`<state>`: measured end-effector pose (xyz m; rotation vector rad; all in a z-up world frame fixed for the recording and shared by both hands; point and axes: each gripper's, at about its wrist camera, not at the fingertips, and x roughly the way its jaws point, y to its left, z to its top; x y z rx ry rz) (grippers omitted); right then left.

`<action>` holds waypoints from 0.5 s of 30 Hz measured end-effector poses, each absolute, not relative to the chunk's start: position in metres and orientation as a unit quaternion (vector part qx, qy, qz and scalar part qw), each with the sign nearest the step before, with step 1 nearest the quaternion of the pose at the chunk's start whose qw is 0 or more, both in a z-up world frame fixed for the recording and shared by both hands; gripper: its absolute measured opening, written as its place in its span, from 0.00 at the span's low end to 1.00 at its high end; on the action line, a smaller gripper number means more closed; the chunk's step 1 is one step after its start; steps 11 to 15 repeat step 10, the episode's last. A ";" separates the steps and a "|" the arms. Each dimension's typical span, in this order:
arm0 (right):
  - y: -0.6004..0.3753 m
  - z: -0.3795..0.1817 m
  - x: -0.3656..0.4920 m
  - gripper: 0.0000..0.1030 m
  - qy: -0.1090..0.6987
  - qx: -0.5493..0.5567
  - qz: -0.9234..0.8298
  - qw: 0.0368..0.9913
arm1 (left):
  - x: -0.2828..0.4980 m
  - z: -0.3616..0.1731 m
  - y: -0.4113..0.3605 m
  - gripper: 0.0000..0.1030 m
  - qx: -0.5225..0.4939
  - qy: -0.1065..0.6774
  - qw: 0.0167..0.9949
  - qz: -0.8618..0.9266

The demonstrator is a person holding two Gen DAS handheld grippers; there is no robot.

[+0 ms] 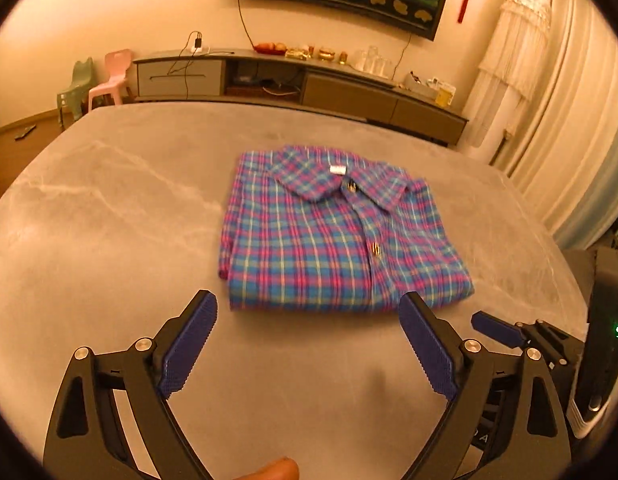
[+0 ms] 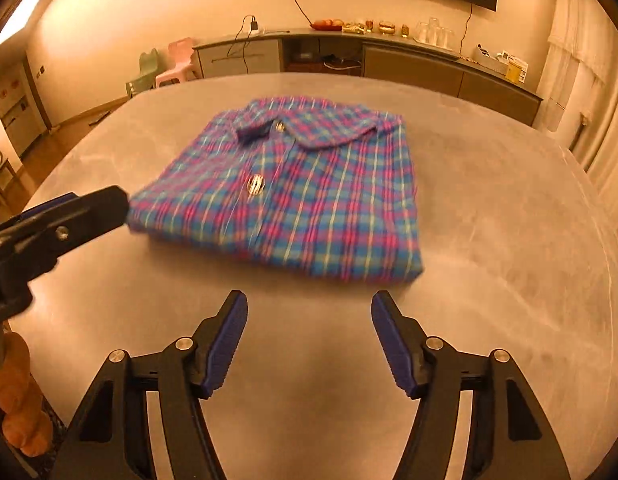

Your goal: Fold clothes

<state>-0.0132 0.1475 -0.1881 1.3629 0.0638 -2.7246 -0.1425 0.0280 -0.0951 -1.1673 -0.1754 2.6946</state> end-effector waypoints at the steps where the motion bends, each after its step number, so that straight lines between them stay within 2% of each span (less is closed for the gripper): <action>1: 0.147 -0.188 -0.010 0.64 0.021 0.445 -0.894 0.045 | -0.139 -0.097 0.029 0.91 -0.395 -0.055 0.096 0.912; 15: 0.147 -0.177 0.009 0.68 0.027 0.426 -0.904 0.037 | -0.117 -0.101 0.034 0.91 -0.402 -0.023 0.085 0.911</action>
